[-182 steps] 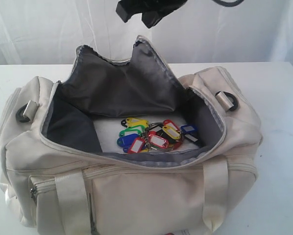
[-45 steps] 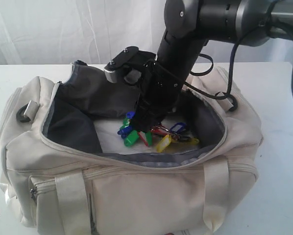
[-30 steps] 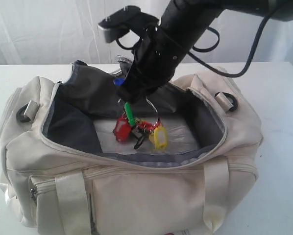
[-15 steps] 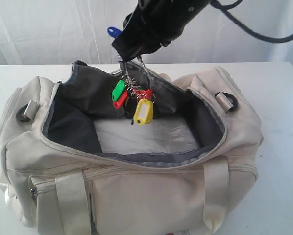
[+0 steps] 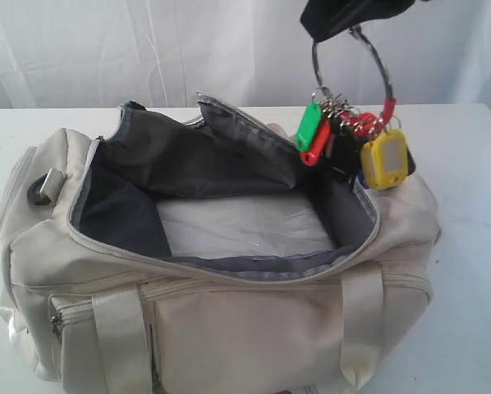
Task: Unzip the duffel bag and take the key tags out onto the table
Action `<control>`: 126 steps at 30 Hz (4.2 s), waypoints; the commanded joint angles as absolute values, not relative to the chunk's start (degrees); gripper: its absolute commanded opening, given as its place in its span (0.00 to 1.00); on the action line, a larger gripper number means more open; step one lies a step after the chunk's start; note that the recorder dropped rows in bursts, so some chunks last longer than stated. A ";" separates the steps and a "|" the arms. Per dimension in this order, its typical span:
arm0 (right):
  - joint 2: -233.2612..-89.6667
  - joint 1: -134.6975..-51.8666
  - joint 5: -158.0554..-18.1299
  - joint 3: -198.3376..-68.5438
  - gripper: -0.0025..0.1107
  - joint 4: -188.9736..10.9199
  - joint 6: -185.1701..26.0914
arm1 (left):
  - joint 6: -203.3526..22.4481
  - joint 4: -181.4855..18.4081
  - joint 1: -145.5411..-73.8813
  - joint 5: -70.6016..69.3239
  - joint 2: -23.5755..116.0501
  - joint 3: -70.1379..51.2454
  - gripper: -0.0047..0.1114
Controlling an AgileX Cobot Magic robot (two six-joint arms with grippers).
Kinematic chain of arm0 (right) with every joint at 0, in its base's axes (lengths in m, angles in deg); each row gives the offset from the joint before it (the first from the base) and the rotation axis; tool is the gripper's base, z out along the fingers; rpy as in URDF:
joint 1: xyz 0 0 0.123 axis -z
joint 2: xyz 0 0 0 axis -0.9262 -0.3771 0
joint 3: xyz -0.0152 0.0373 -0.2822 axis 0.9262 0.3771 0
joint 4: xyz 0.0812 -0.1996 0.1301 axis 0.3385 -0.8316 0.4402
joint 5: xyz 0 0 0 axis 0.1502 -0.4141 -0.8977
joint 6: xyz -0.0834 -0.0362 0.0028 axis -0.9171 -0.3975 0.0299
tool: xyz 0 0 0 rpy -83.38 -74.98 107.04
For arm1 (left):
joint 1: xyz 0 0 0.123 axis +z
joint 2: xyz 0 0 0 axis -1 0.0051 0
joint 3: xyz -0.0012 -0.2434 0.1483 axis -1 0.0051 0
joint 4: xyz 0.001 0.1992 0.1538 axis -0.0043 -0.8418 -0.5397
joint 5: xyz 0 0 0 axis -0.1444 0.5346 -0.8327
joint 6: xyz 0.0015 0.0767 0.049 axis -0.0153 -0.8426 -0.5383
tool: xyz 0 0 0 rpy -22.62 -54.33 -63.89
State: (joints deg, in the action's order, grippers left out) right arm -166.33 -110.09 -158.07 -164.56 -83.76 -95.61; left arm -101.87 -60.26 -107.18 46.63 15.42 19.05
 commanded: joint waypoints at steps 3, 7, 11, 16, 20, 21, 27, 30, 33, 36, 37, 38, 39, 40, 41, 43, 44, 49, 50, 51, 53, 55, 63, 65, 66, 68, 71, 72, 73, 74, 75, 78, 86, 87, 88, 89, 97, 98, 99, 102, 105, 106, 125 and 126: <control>-157.84 -110.03 -158.06 -158.15 0.02 -86.71 -91.05 | -101.91 -59.32 -106.97 47.34 14.85 19.45 0.04; -152.95 -110.03 -158.06 -151.20 0.02 -89.48 -87.45 | -101.91 -59.32 -106.97 47.34 14.85 19.45 0.04; -148.55 -110.03 -158.06 -144.06 0.02 -89.72 -85.35 | -101.91 -59.32 -106.97 47.34 14.85 19.45 0.04; -144.85 -110.03 -158.06 -135.94 0.02 -92.57 -81.06 | -101.91 -59.32 -106.97 47.34 14.85 19.45 0.04; -144.40 -110.03 -158.06 -129.20 0.02 -97.22 -77.41 | -101.91 -59.32 -106.97 47.34 14.85 19.45 0.04; -144.40 -110.03 -158.06 -127.77 0.02 -97.76 -76.87 | -101.91 -59.32 -106.97 47.34 14.85 19.45 0.04; -151.94 -110.03 -140.78 -114.60 0.02 -98.18 -74.49 | -101.91 -59.22 -106.97 47.23 14.85 19.45 0.04; -161.89 -110.03 -131.81 -113.10 0.02 -101.32 -72.44 | -101.91 -59.22 -106.97 47.23 14.85 19.45 0.04; -170.92 -110.03 -121.79 -113.35 0.02 -101.92 -72.44 | -101.91 -59.22 -106.97 47.23 14.85 19.45 0.04; -177.16 -110.03 -117.26 -115.34 0.02 -101.77 -72.39 | -101.91 -59.22 -106.97 47.23 14.85 19.45 0.04; -178.89 -110.03 -116.28 -116.86 0.02 -101.77 -72.16 | -101.91 -59.22 -106.97 47.12 14.85 19.45 0.04; -179.77 -110.03 -115.90 -117.85 0.02 -101.77 -72.16 | -101.91 -59.22 -106.97 47.12 14.85 19.45 0.04; -180.50 -110.03 -115.63 -118.86 0.02 -101.77 -72.16 | -101.91 -59.22 -106.97 47.12 14.85 19.45 0.04; -180.96 -110.03 -115.21 -119.62 0.02 -101.77 -72.16 | -101.91 -59.22 -106.97 47.12 14.85 19.45 0.04; -181.55 -110.03 -114.66 -120.58 0.02 -101.77 -72.16 | -101.91 -59.22 -106.97 47.12 14.85 19.45 0.04; -182.19 -110.03 -114.50 -122.56 0.02 -101.77 -72.16 | -101.91 -59.22 -106.97 47.12 14.85 19.45 0.04; -182.54 -110.03 -114.50 -123.50 0.02 -101.77 -72.16 | -101.91 -59.22 -106.97 47.12 14.85 19.45 0.04; -184.18 -110.03 -115.36 -127.54 0.02 -101.63 -72.16 | -101.91 -59.22 -106.97 47.12 14.85 19.45 0.04; -184.35 -110.03 -116.00 -128.04 0.02 -101.63 -72.16 | -101.91 -59.22 -106.97 47.12 14.85 19.45 0.04; -184.41 -110.03 -116.91 -128.37 0.02 -101.63 -72.16 | -101.91 -59.22 -106.97 47.12 14.85 19.45 0.04; -184.29 -110.03 -119.18 -128.48 0.02 -101.63 -72.16 | -101.91 -59.22 -106.97 47.12 14.85 19.45 0.04; -183.78 -110.03 -122.62 -128.48 0.02 -101.63 -72.41 | -101.91 -59.22 -106.97 47.12 14.85 19.45 0.04; -177.35 -110.03 -138.54 -128.37 0.02 -104.11 -73.85 | -101.91 -59.22 -106.97 47.12 14.85 19.45 0.04; -175.26 -110.03 -139.71 -128.37 0.02 -103.86 -73.85 | -101.91 -59.22 -106.97 47.12 14.85 19.45 0.04; -174.62 -110.03 -140.01 -128.25 0.02 -103.86 -73.85 | -101.91 -59.22 -106.97 47.12 14.85 19.45 0.04; -173.63 -110.03 -140.46 -127.75 0.02 -103.86 -73.85 | -101.91 -59.22 -106.97 47.12 14.85 19.45 0.04; -174.28 -110.03 -139.48 -124.69 0.02 -103.97 -73.66 | -101.91 -59.22 -106.97 47.32 14.85 19.45 0.04; -174.53 -110.03 -138.80 -123.80 0.02 -104.09 -73.55 | -101.91 -59.22 -106.97 47.32 14.85 19.45 0.04; -174.92 -110.03 -137.60 -121.98 0.02 -104.24 -73.55 | -101.91 -59.22 -106.97 47.32 14.85 19.45 0.04; -175.07 -110.03 -137.48 -121.24 0.02 -104.74 -73.23 | -101.91 -59.22 -106.97 47.32 14.85 19.45 0.04; -175.18 -110.03 -137.59 -120.22 0.02 -106.01 -71.89 | -101.91 -59.22 -106.97 47.32 14.85 19.45 0.04; -175.18 -110.03 -135.64 -119.09 0.02 -107.52 -71.10 | -101.91 -59.22 -106.97 47.32 14.85 19.45 0.04; -175.18 -110.03 -134.15 -119.09 0.02 -116.25 -66.37 | -101.91 -59.22 -106.97 47.32 14.85 19.45 0.04; -175.18 -110.03 -134.29 -119.09 0.02 -117.03 -65.77 | -101.91 -59.22 -106.97 47.32 14.85 19.45 0.04; -175.18 -110.03 -134.52 -119.09 0.02 -117.76 -65.09 | -101.91 -59.22 -106.97 47.32 14.85 19.45 0.04; -175.18 -110.03 -134.50 -119.09 0.02 -118.04 -64.88 | -101.91 -59.22 -106.97 47.32 14.85 19.45 0.04; -175.18 -110.03 -135.17 -119.09 0.28 -118.13 -64.04 | -101.91 -59.22 -106.97 47.32 14.85 19.45 0.04; -175.18 -110.03 -135.26 -119.09 0.34 -118.13 -64.04 | -101.91 -59.22 -106.97 47.32 14.85 19.45 0.04; -175.05 -110.03 -135.31 -119.09 0.39 -118.13 -64.04 | -101.91 -59.22 -106.97 47.32 14.85 19.45 0.04; -173.90 -110.03 -135.40 -119.32 0.49 -117.78 -63.60 | -101.91 -59.22 -106.97 47.32 14.85 19.45 0.04; -171.21 -110.03 -135.30 -119.45 0.52 -117.51 -63.39 | -101.91 -59.22 -106.97 47.32 14.85 19.45 0.04; -170.35 -110.03 -135.30 -119.45 0.52 -117.41 -63.39 | -101.91 -59.22 -106.97 47.32 14.85 19.45 0.04; -149.04 -110.03 -135.64 -119.09 0.51 -93.44 -68.37 | -101.91 -59.11 -106.97 47.10 14.85 19.45 0.04; -148.41 -110.03 -135.64 -119.09 0.49 -91.97 -70.17 | -101.91 -59.11 -106.97 47.10 14.85 19.45 0.04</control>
